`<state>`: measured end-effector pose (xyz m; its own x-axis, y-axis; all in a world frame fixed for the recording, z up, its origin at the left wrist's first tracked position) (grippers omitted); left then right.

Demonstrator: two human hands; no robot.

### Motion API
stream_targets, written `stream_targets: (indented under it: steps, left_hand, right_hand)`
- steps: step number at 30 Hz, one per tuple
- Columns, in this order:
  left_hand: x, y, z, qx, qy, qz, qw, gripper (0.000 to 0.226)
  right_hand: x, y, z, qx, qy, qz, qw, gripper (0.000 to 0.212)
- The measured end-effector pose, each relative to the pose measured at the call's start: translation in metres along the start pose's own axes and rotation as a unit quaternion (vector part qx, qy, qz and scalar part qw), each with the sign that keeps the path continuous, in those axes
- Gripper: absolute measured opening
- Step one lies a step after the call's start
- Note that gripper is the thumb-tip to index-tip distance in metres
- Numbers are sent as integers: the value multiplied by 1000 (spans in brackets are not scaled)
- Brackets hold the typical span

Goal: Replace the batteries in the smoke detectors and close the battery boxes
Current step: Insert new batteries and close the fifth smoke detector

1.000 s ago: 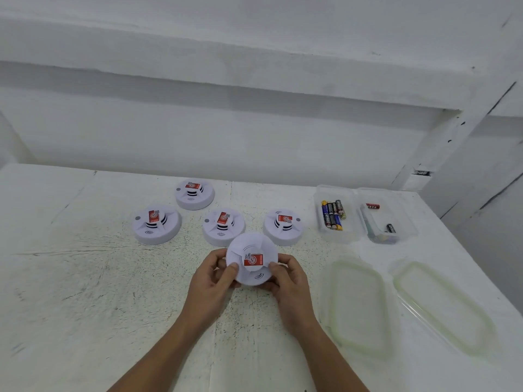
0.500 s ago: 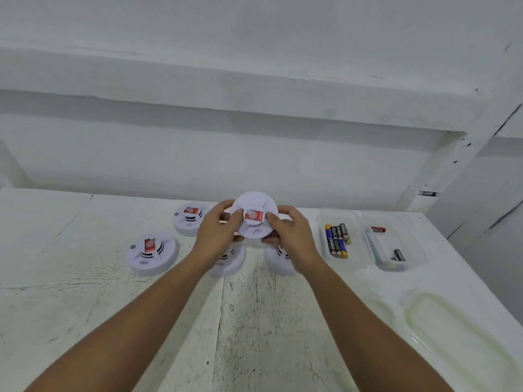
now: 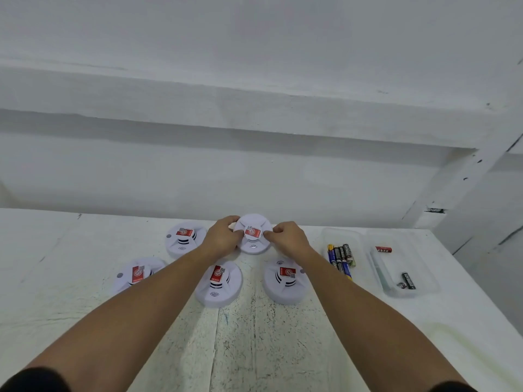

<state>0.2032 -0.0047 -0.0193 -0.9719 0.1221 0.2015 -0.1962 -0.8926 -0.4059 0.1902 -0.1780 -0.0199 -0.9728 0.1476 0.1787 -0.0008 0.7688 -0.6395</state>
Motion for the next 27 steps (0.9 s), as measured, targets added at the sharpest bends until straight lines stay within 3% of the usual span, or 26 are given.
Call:
stream_targets:
  steps: [8, 11, 21, 24, 27]
  left_hand:
    - [1, -2, 10, -85, 65, 34, 994, 35]
    - [0, -2, 12, -119, 80, 48, 989, 29]
    - [-3, 2, -10, -141, -8, 23, 990, 40]
    - [2, 3, -10, -137, -23, 19, 990, 44]
    - [15, 4, 0, -143, 5, 47, 989, 50]
  right_hand:
    - [-4, 5, 9, 40, 4, -6, 999, 29]
    - [-8, 9, 10, 68, 1, 3, 998, 42]
    - [-5, 16, 4, 76, -24, 2, 997, 46]
    - [2, 12, 3, 58, -13, 2, 998, 41]
    - [15, 7, 1, 35, -8, 1, 999, 15]
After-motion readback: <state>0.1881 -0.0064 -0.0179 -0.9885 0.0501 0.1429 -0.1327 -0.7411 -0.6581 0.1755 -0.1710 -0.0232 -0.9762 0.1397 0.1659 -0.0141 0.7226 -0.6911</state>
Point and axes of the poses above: each hand's wrist, its own x-axis away from the middle knuckle, its own y-axis out of the palm, z = x × y, the point moved 9 cm from there along -x, towards the middle knuckle, and after that the axes turned 1 degree about z, right-handed, at the moved point
